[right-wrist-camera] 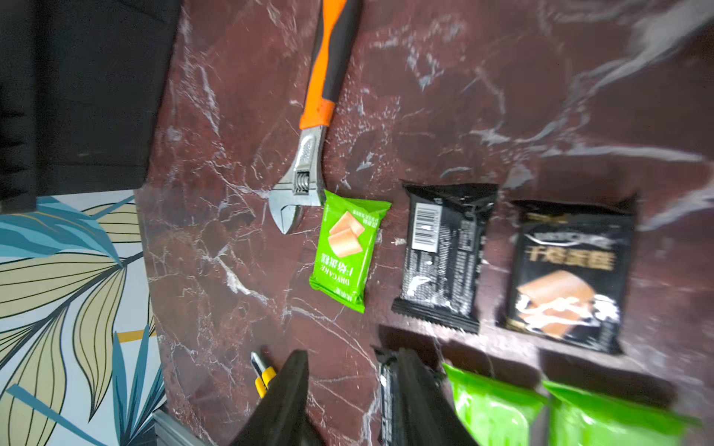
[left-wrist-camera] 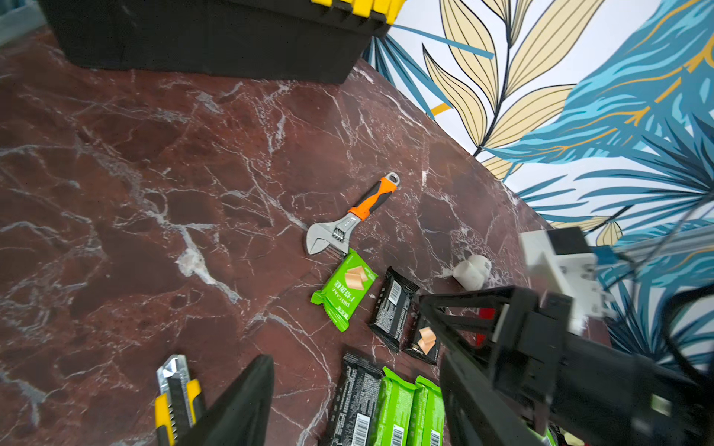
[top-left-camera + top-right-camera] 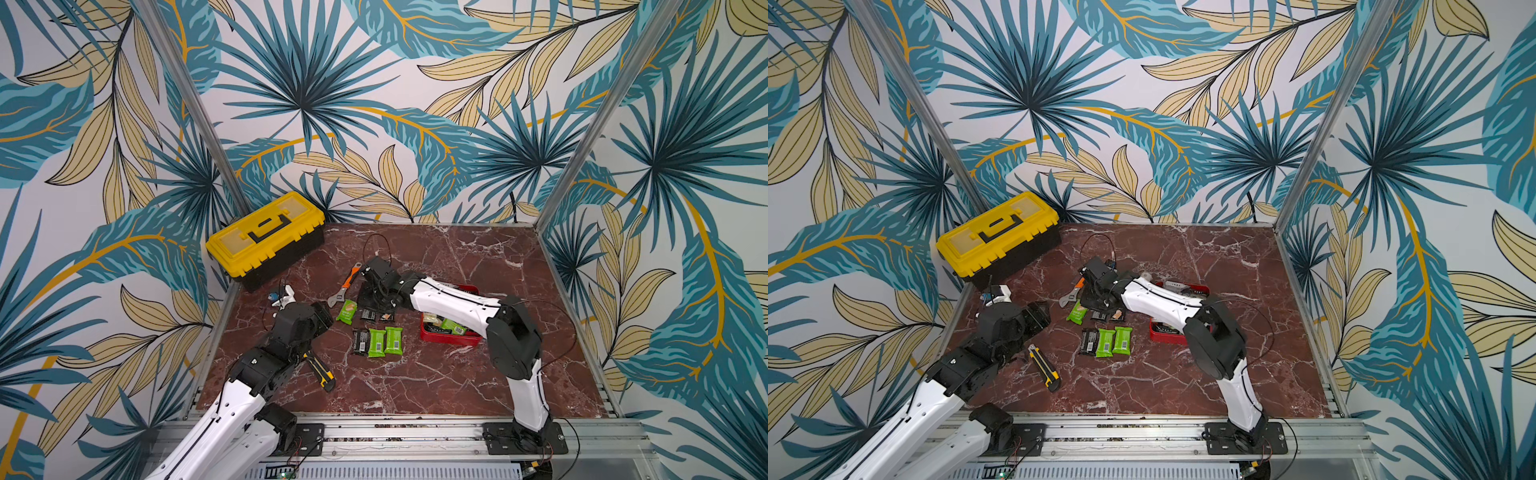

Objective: Take the cookies out of the storage box
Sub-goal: Place the cookie at the center of the board, then pick up the cookie from the storage box.

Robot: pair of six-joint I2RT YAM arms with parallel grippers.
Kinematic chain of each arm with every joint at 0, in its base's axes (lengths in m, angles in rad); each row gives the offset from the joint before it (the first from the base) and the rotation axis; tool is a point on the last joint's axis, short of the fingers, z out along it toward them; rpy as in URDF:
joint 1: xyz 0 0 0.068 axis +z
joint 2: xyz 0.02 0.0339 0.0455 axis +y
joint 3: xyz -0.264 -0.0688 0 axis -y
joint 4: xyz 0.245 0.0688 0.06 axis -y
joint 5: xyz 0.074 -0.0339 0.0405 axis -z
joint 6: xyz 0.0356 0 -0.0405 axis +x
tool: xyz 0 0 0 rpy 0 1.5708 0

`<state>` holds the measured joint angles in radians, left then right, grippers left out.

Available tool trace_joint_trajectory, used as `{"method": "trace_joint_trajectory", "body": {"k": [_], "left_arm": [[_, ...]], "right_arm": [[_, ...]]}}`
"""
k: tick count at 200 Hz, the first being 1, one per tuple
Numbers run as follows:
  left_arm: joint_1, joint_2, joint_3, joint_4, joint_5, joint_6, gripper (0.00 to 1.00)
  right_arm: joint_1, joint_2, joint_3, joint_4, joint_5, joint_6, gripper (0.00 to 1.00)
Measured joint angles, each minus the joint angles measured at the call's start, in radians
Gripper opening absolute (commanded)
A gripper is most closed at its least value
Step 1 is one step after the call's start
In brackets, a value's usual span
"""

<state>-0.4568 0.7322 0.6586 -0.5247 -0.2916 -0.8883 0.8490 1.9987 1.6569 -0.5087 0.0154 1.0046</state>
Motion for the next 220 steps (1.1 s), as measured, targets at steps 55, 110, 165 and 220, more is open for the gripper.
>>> {"method": "trace_joint_trajectory", "body": {"k": [55, 110, 165, 220], "left_arm": [[-0.032, 0.209, 0.082, 0.013, 0.09, 0.062, 0.7], [-0.249, 0.476, 0.264, 0.071, 0.071, 0.121, 0.7], [-0.378, 0.767, 0.441, 0.192, 0.233, 0.253, 0.67], [-0.412, 1.035, 0.662, 0.216, 0.502, 0.487, 0.64]], "right_arm": [[-0.079, -0.277, -0.208, -0.096, 0.101, -0.064, 0.43], [-0.278, -0.48, -0.374, -0.208, 0.135, -0.137, 0.43], [-0.437, -0.673, -0.474, -0.288, 0.135, -0.222, 0.43], [-0.474, -0.857, -0.555, -0.344, 0.164, -0.269, 0.43]]}}
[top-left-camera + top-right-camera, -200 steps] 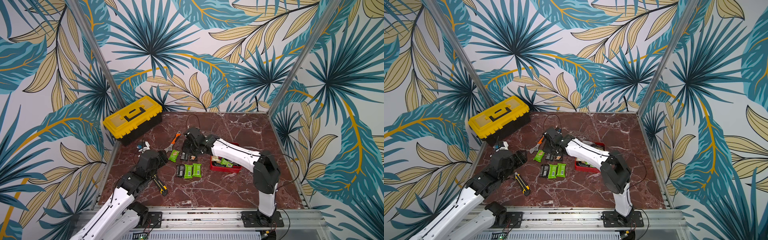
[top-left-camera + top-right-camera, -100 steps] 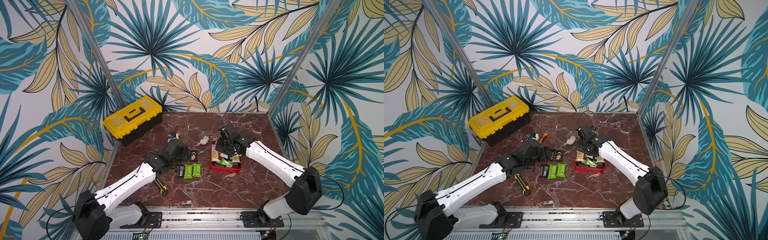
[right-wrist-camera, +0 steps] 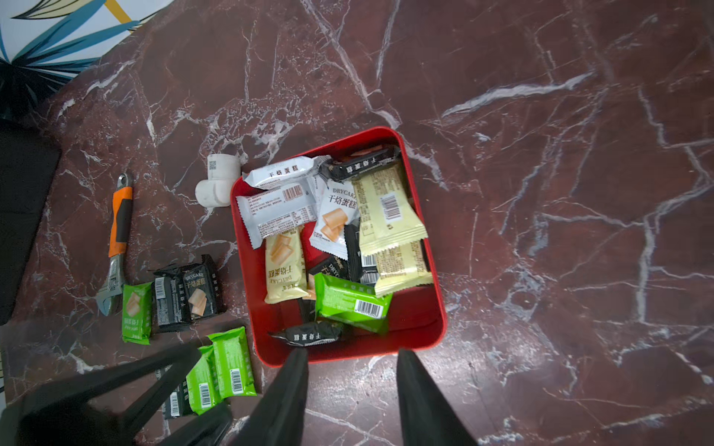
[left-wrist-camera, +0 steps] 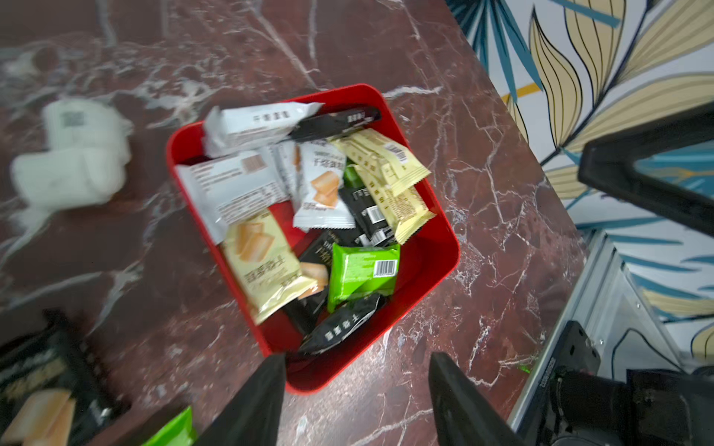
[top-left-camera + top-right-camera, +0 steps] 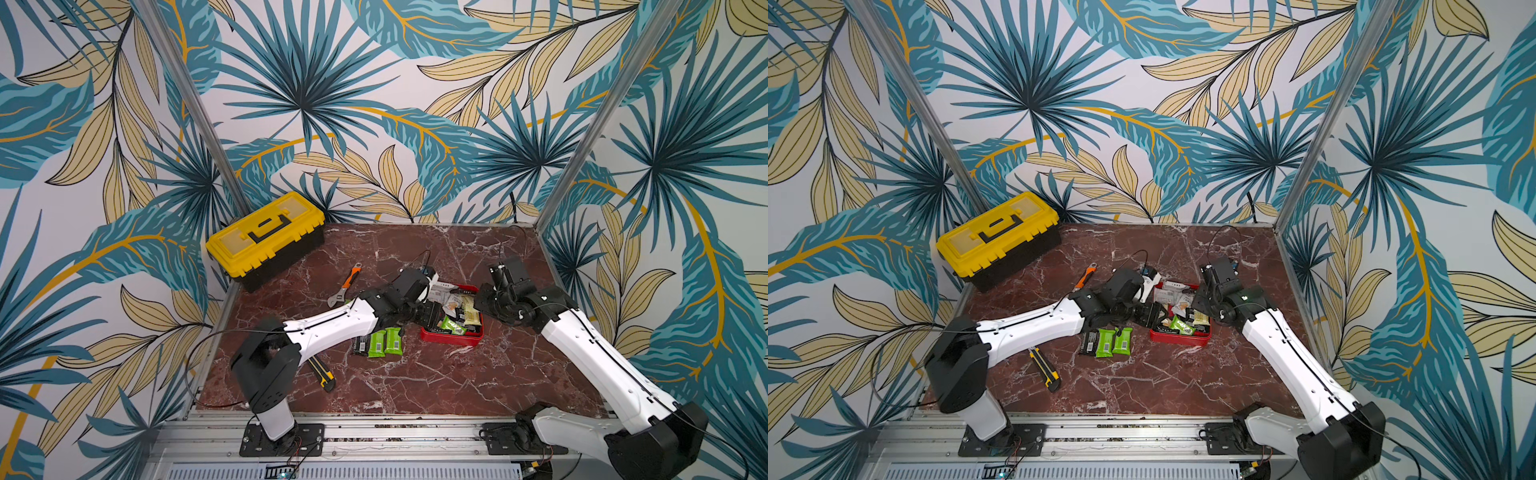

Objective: Take the cookies out of the storage box
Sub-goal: Pick up the cookie from the storage box.

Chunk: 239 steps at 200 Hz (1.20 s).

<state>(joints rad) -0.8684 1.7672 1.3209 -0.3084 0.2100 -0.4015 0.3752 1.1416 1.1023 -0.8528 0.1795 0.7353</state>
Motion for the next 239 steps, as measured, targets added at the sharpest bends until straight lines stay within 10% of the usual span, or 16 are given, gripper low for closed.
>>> {"method": "trace_joint_trajectory", "body": {"k": [79, 239], "left_arm": [[0.003, 0.292, 0.38, -0.303, 0.129, 0.419, 0.63], [0.037, 0.558, 0.671, -0.534, 0.241, 0.477, 0.48]], "right_arm": [[0.0, -0.188, -0.046, -0.053, 0.06, 0.009, 0.43], [0.0, -0.263, -0.049, -0.151, 0.12, 0.077, 0.44]]}}
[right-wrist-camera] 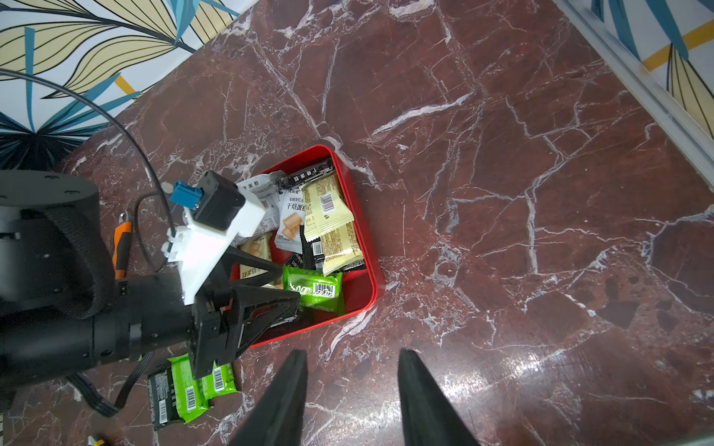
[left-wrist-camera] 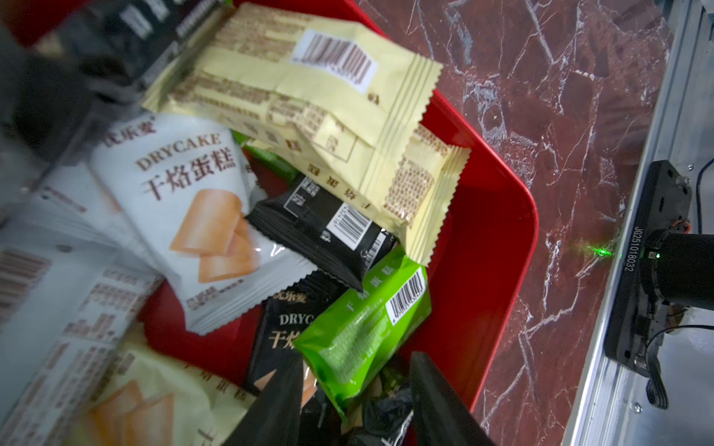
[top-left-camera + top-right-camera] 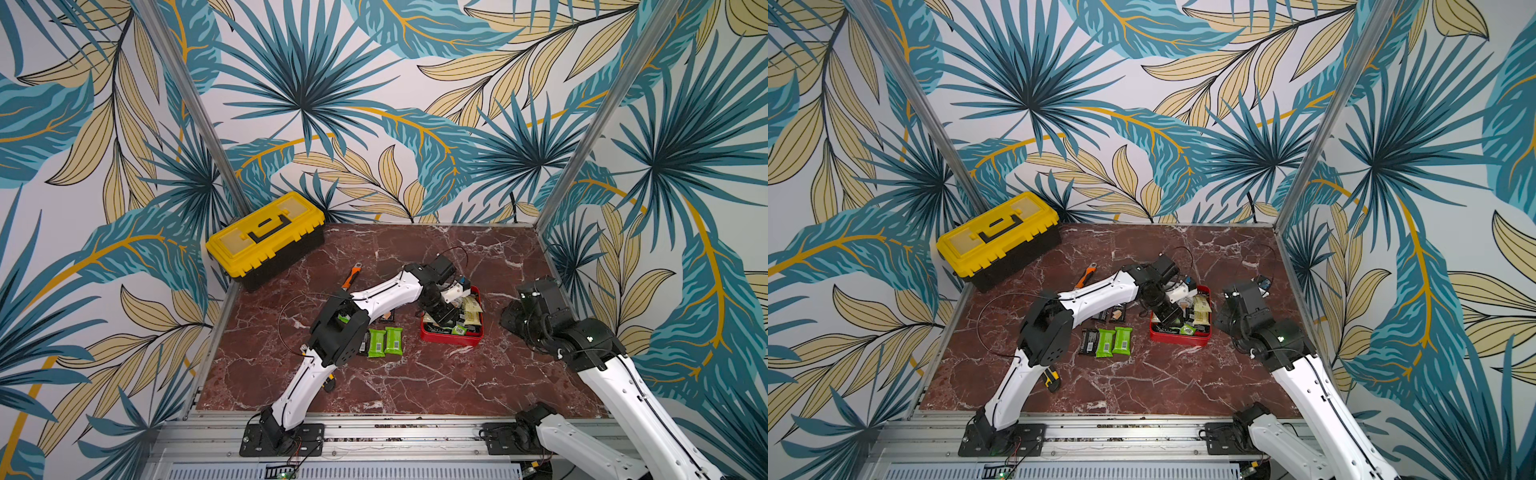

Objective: Take the cookies out of the storage box
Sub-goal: Pick up the cookie from the storage box.

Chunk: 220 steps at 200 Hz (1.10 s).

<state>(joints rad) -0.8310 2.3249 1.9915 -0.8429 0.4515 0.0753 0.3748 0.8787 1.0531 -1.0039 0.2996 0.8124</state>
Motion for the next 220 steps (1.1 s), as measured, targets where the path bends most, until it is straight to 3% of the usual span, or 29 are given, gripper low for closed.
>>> {"method": "trace_joint_trajectory", "body": {"k": [32, 52, 80, 178, 220], "left_arm": [[0.002, 0.007, 0.009, -0.027, 0.024, 0.005, 0.46], [0.002, 0.008, 0.009, -0.042, 0.024, 0.01, 0.6], [0.002, 0.008, 0.009, -0.045, 0.011, 0.002, 0.64], [0.006, 0.035, 0.022, -0.018, 0.077, -0.051, 0.31], [0.013, 0.037, 0.022, -0.002, 0.101, -0.069, 0.26]], "right_arm": [[0.0, -0.005, 0.0, -0.01, 0.01, 0.008, 0.44], [0.0, -0.005, 0.0, -0.017, 0.011, 0.013, 0.44], [0.0, -0.003, 0.0, -0.019, 0.011, 0.016, 0.44], [0.0, -0.002, 0.001, -0.019, 0.011, 0.022, 0.44], [0.0, -0.002, 0.001, -0.019, 0.011, 0.023, 0.44]]}}
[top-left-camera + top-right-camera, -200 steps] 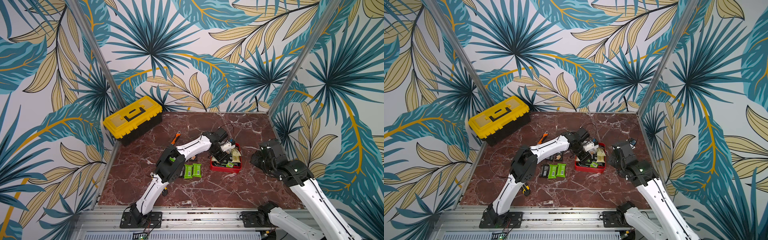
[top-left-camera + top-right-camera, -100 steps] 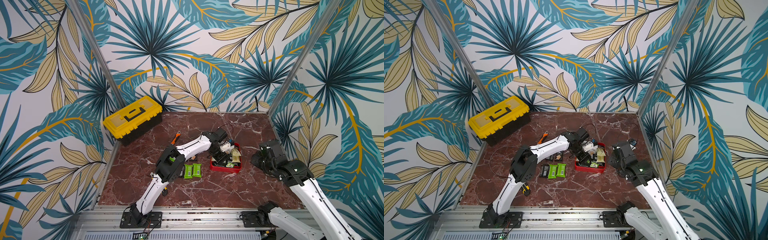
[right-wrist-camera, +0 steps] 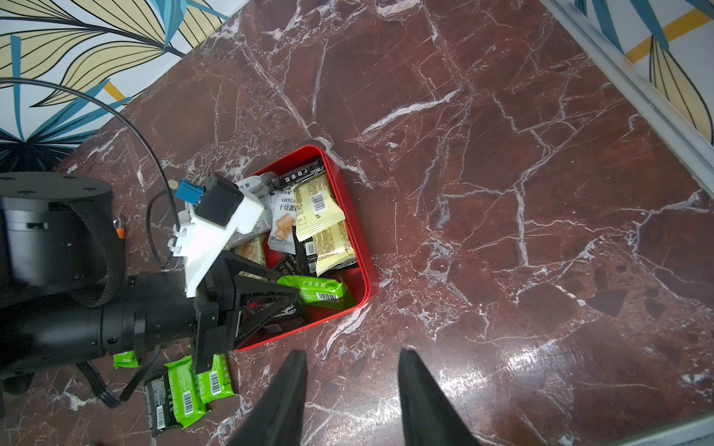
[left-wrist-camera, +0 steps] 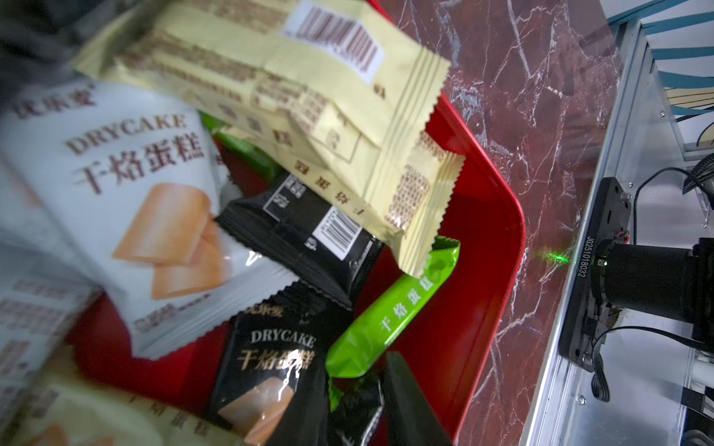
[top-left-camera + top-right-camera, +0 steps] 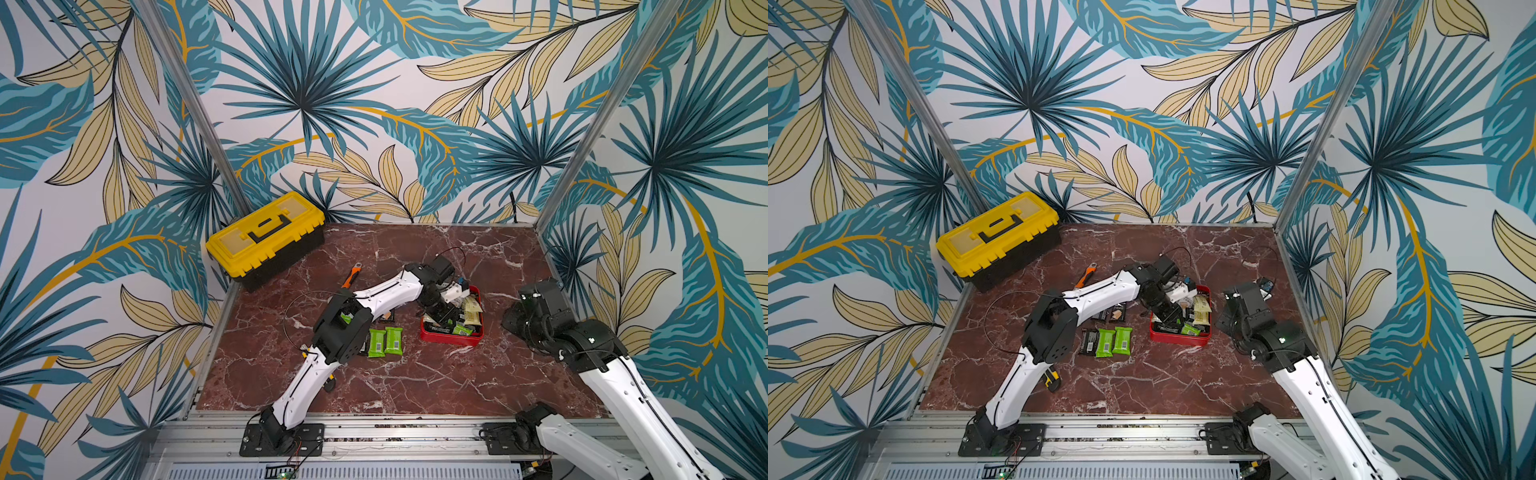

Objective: Take the cookies out of the storage box
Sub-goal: Pick up the cookie from the storage box.

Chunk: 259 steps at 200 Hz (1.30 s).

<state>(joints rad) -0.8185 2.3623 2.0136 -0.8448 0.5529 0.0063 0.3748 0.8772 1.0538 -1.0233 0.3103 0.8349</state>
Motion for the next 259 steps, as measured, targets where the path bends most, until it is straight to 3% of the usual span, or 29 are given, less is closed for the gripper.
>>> {"method": "trace_joint_trajectory", "body": {"k": [113, 165, 209, 259], "left_arm": [[0.023, 0.0, 0.0, 0.011, 0.049, -0.021, 0.0], [0.047, -0.017, -0.007, 0.026, 0.072, -0.06, 0.0], [0.085, -0.193, -0.164, 0.161, 0.077, -0.176, 0.0], [0.149, -0.455, -0.475, 0.415, 0.071, -0.393, 0.0]], "right_arm": [[0.0, 0.0, 0.0, 0.0, 0.0, 0.0, 0.44], [0.0, 0.003, 0.001, 0.0, 0.0, 0.0, 0.44], [0.0, 0.038, 0.011, 0.0, 0.0, -0.003, 0.44], [0.0, 0.079, 0.03, 0.009, -0.001, -0.018, 0.44]]}}
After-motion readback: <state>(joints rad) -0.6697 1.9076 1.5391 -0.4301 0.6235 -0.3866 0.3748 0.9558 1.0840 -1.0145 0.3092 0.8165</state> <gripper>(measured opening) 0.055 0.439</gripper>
